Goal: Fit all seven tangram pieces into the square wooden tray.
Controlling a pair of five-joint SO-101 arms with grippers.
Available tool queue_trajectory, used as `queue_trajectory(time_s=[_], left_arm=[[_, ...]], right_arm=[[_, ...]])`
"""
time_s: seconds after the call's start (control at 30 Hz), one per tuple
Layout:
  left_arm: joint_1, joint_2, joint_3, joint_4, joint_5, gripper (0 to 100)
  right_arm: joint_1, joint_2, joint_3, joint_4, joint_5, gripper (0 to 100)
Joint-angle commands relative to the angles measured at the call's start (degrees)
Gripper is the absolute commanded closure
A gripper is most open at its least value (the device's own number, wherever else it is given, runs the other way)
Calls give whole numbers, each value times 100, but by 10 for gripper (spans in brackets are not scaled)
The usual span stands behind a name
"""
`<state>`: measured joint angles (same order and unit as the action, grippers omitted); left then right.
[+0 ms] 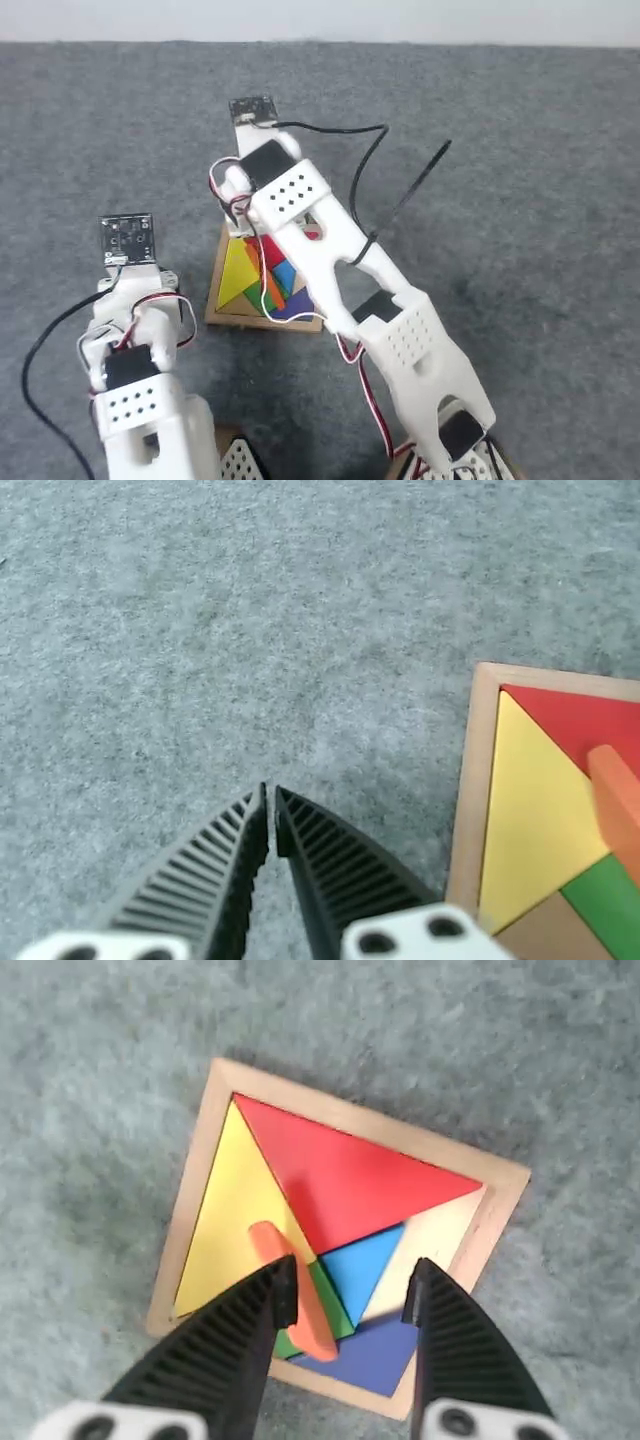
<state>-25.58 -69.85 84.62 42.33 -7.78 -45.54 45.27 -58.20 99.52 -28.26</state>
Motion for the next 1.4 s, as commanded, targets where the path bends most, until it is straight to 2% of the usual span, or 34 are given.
queue_trajectory(time_s=[0.0, 0.27, 0.43, 0.6, 0.73, 0.83, 0.93, 1.23, 1.37], left_arm=[[-44, -114, -145, -141, 0, 988], [-44, -114, -145, -141, 0, 988], [-44, -114, -145, -141, 0, 988], [-44, -114, -145, -132, 0, 988], [-44, -114, -145, -132, 0, 988], [-44, -114, -145, -132, -9, 988], [-44, -114, -145, -132, -9, 988], [-44, -114, -145, -132, -9, 988], [-35, -114, -145, -132, -9, 988]], right_arm=[[-92, -549, -466, 303, 9, 808], [-585, -110, 123, 295, 53, 808], [-629, 435, 70, 251, 185, 808], [-330, 971, -299, 224, 193, 831], [-180, 1103, -527, 268, 193, 991], [-66, 1086, -536, 268, 193, 966], [145, 1077, -563, 303, 185, 995], [875, 681, -527, 338, 193, 992], [884, 725, -466, 321, 158, 992]])
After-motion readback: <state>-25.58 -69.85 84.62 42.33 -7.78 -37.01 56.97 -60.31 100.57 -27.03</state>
